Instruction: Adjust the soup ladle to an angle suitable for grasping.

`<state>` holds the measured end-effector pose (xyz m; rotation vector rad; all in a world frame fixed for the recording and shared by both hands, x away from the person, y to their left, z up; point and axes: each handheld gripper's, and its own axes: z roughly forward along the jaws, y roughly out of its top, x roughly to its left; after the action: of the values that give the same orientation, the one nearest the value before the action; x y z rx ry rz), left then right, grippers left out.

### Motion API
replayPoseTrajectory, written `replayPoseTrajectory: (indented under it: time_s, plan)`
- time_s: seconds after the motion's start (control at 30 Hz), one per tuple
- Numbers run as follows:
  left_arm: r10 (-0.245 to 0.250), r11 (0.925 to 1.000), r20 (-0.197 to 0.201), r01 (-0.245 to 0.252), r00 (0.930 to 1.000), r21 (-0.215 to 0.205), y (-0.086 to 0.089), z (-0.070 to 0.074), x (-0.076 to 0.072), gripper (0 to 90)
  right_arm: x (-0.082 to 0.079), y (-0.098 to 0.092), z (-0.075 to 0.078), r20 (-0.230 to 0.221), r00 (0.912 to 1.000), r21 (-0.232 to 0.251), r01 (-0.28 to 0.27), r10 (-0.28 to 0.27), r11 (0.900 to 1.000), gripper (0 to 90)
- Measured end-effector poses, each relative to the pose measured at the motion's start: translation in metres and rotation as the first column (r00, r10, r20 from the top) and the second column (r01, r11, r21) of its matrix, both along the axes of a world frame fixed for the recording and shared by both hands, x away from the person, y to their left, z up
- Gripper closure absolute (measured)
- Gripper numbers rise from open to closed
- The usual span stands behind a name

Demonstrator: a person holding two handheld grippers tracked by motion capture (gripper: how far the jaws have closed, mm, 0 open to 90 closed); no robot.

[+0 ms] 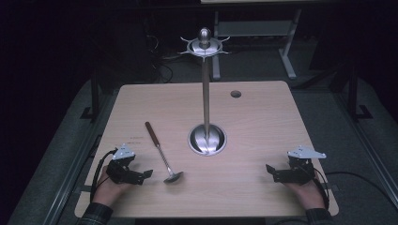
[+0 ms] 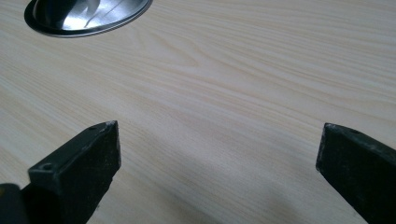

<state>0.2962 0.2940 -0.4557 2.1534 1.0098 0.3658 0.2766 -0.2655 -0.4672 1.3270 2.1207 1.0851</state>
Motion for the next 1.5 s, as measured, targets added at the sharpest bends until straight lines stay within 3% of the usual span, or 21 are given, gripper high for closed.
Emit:
replayPoseTrajectory:
  time_s: [0.23, 0.37, 0.43, 0.73, 1.0, 1.1, 1.17, 1.5]
  plan:
    - [0.018, 0.9997, 0.002, -0.018, 0.9998, -0.014, 0.001, 0.002, 0.001, 5.8, 0.000, -0.002, 0.000, -0.001, 1.0000, 0.011, 0.003, -0.003, 1.000, 0.0]
    - [0.022, 0.9996, 0.009, -0.022, 0.9997, -0.018, 0.001, 0.004, 0.003, 14.0, 0.000, -0.003, -0.001, -0.007, 1.0000, 0.012, 0.000, 0.000, 1.000, 0.0]
    - [0.048, 0.9983, 0.014, -0.047, 0.9988, -0.034, 0.000, 0.005, 0.005, 17.4, 0.000, -0.004, -0.001, -0.007, 1.0000, 0.016, 0.000, 0.000, 1.000, 0.0]
    - [0.096, 0.9931, 0.025, -0.094, 0.9951, -0.071, 0.011, 0.014, 0.016, 48.0, 0.001, 0.001, 0.000, -0.004, 1.0000, 0.006, -0.004, 0.004, 1.000, 0.0]
    - [0.116, 0.9891, 0.011, -0.115, 0.9931, -0.092, 0.015, 0.018, 0.025, 73.7, 0.000, 0.004, 0.000, 0.001, 1.0000, -0.018, -0.009, 0.009, 1.000, 0.0]
    - [0.122, 0.9886, -0.017, -0.123, 0.9924, -0.086, 0.014, 0.017, 0.029, 84.5, -0.001, 0.005, 0.001, 0.006, 0.9998, -0.021, -0.017, 0.017, 1.000, 0.0]
    - [0.124, 0.9899, -0.012, -0.124, 0.9923, -0.069, 0.015, 0.018, 0.033, 89.6, -0.001, 0.006, 0.001, 0.004, 0.9998, -0.023, -0.018, 0.018, 1.000, 0.0]
    - [0.133, 0.9895, -0.022, -0.134, 0.9909, -0.054, 0.016, 0.016, 0.055, 89.8, 0.002, 0.010, 0.000, 0.002, 0.9995, -0.022, -0.031, 0.031, 0.999, 0.0]
